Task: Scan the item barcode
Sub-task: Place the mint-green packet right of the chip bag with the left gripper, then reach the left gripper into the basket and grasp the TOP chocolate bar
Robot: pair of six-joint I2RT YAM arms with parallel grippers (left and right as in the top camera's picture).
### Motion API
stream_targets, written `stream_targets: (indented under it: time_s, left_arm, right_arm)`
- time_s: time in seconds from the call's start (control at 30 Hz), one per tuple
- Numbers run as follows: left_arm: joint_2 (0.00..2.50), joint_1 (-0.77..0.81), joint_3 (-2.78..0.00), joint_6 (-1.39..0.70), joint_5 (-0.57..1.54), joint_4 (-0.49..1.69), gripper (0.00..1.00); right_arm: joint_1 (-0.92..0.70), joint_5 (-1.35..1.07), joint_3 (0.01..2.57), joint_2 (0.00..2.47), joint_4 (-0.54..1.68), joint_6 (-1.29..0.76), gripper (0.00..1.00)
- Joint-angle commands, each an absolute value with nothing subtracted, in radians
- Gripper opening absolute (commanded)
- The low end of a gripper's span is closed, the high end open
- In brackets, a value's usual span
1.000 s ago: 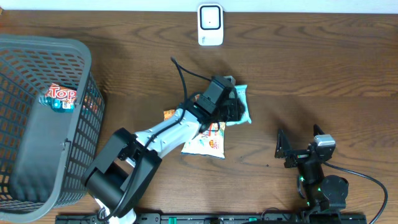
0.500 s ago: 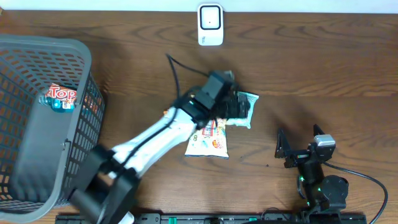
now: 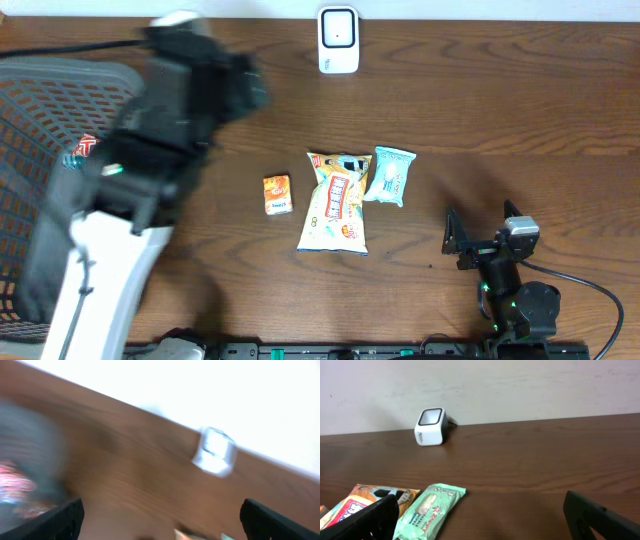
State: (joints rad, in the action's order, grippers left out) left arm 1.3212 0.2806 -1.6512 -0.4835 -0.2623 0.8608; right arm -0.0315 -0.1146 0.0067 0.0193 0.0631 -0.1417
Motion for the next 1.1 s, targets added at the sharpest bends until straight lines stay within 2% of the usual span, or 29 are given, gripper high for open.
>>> stream_targets:
  time_s: [0.0,0.1,0.23,0.3,0.4,0.43,0.67,0.93,1.07]
  left_arm:
    - [1.293,0.092,-1.663,-0.579,-0.382,0.929,0.99]
    - [1.296,-0.081,-1.658,-0.673,-0.364,1.022,0.99]
    - [1.334,-0.27,-1.623,-0.676,-0.221,1.06,0.99]
    - [1.366,-0.339,-1.602,-0.663,-0.156,1.059,0.93]
    - [1.43,-0.424,-1.562,-0.663,-0.072,1.058,0.78]
    - [1.454,-0.443,-1.552,-0.662,-0.051,1.059,0.77]
    - [1.662,-0.464,-1.535,-0.55,0.019,1.039,0.77]
    - [1.839,-0.463,-1.535,-0.546,0.027,0.995,0.77]
    - [1.889,-0.463,-1.535,-0.497,0.13,0.934,0.77]
  right_arm:
    - [-0.037,-0.11,0.006,0.018,0.067,-0.149,0.99]
    - [-0.037,-0.11,0.006,0.018,0.067,-0.149,0.99]
    - [-0.037,-0.11,0.006,0.018,0.067,-0.149,0.99]
    - [-0.037,-0.11,0.006,0.018,0.067,-0.149,0.99]
    - [-0.037,-0.11,0.006,0.018,0.067,-0.149,0.99]
    - [-0.037,-0.11,0.006,0.018,0.067,-0.149,0.99]
    - [-0.037,-0.11,0.006,0.018,0.067,-0.149,0.99]
    - [-0.037,-0.11,0.006,0.018,0.067,-0.149,0.99]
    - [-0.037,-0.11,0.006,0.018,0.067,-0.149,0.99]
